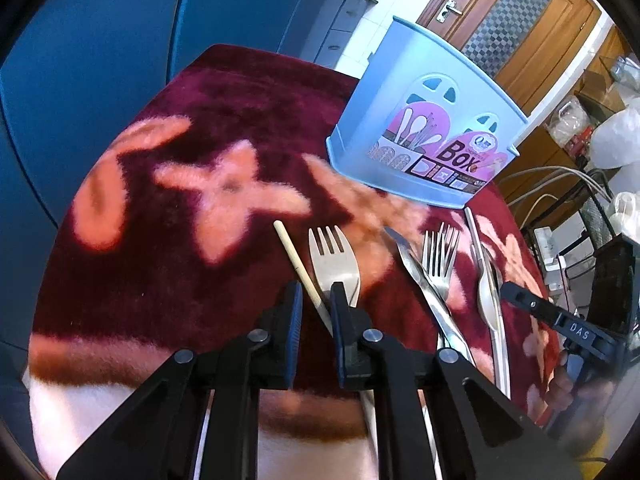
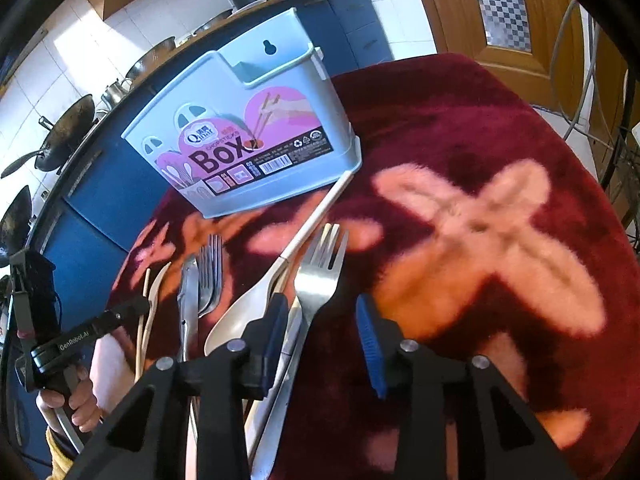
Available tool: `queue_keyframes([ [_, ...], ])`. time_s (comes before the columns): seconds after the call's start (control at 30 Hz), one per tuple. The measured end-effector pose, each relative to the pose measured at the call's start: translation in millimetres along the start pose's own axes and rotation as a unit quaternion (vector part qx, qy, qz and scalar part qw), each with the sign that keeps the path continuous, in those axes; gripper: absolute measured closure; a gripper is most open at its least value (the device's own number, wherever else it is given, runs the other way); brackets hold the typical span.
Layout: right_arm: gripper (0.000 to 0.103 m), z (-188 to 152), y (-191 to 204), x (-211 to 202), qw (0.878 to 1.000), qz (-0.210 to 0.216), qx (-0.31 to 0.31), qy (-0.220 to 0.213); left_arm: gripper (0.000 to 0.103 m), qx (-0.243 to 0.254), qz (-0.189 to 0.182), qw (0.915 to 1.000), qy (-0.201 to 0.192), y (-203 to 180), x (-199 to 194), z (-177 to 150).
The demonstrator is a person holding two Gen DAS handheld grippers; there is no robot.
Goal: Organize utensils
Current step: 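Grasp a wooden chopstick with the left tool while the right tool grasps a steel fork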
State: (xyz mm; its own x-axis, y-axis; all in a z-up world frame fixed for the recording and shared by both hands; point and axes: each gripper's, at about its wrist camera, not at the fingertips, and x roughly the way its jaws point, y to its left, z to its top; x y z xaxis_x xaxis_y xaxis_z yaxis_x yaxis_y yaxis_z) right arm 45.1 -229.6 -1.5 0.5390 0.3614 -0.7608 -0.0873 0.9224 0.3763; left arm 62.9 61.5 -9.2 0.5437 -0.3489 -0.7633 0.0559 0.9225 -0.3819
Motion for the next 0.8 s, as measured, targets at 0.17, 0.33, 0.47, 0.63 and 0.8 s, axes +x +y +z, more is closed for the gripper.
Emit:
queue_keyframes([
  [0.17,0.064,8.0,-1.8,7.8,1.000,0.001,0.006,0.007,0.090,-0.008,-0.008,0.9999,0.012,2.7,6.7,7.8],
  [0.33,0.066,17.3,-8.8,14.1,0.999,0.017,0.026,0.011,0.090,-0.020,-0.013,0.9995,0.019,4.9,10.2,15.0],
  [0.47,0.075,20.1,-12.6,15.3,0.999,0.025,0.042,0.009,0.096,-0.033,-0.020,0.9992,0.012,8.3,10.4,17.1],
  [0.63,0.075,16.1,-12.1,4.6,0.999,0.026,0.035,-0.004,0.100,-0.025,-0.026,0.9993,-0.008,6.3,1.8,11.9],
  [0.8,0.075,10.7,-8.1,-11.8,0.999,0.018,0.014,-0.024,0.101,-0.007,-0.029,0.9989,-0.037,-2.1,-13.9,9.4],
])
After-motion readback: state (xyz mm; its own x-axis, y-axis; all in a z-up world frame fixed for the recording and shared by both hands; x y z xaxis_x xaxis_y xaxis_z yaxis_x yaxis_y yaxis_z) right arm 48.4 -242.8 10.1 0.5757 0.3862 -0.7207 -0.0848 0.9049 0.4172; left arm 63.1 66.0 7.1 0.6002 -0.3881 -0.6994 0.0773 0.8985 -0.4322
